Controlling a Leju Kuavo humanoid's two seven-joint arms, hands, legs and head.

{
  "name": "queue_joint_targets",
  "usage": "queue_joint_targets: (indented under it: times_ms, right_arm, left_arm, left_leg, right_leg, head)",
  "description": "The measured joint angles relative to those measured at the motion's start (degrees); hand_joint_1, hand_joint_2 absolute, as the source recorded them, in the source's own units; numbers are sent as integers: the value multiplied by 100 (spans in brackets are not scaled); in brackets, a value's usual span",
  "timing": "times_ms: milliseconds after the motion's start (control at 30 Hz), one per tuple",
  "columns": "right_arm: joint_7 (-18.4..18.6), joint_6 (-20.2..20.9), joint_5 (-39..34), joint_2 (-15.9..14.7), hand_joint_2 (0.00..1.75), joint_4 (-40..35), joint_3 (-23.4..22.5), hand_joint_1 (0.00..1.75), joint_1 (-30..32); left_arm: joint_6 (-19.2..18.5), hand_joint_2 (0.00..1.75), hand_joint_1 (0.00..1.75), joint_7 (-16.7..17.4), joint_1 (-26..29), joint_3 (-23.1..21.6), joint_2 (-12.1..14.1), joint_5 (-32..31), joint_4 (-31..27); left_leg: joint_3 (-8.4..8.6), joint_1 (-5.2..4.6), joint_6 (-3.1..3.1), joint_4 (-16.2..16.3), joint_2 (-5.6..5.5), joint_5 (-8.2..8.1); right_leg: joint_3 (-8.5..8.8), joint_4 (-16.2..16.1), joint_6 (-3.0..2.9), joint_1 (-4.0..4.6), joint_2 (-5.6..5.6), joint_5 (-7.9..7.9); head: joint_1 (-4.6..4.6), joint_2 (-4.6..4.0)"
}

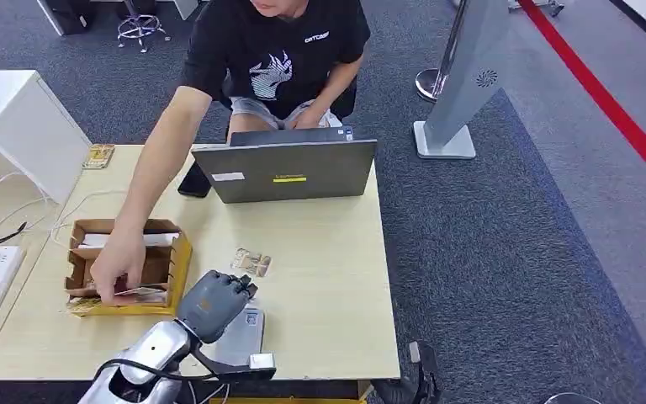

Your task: Pass the card to the sensor for recognition and then transmit it.

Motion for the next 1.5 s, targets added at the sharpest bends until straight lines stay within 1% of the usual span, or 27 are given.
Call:
queue_joint_targets:
  times_ms: [233, 533, 1267, 1500]
  right_arm:
    - [-17, 0, 0, 0, 175, 0, 0, 0, 5]
    - [-17, -2, 0, 0, 175, 0, 0, 0, 5]
    - [-24, 0, 0, 0, 175, 0, 0, 0, 6]
    - [-24, 4, 0, 0, 175, 0, 0, 0, 6]
  left_arm:
    - [9, 175, 175, 0, 34, -90, 59, -2, -13]
    - [18, 175, 175, 37, 76, -177, 168, 4, -186]
    - [13, 175, 175, 98, 138, -194, 271, 37, -186]
    - [0, 175, 175, 101, 140, -280, 306, 42, -186]
  left_leg:
    - [0, 0, 0, 0, -1, 0]
    - [0, 0, 0, 0, -1, 0]
    - [0, 0, 0, 0, -1, 0]
    - [0, 0, 0, 0, -1, 0]
  right_leg:
    - [0, 0, 0, 0, -1, 0]
    - [0, 0, 0, 0, -1, 0]
    - [0, 0, 0, 0, -1, 0]
    - [0, 0, 0, 0, -1, 0]
  head:
    - [-2, 0]
    - [0, 0]
    - [-2, 0]
    - [0, 0]
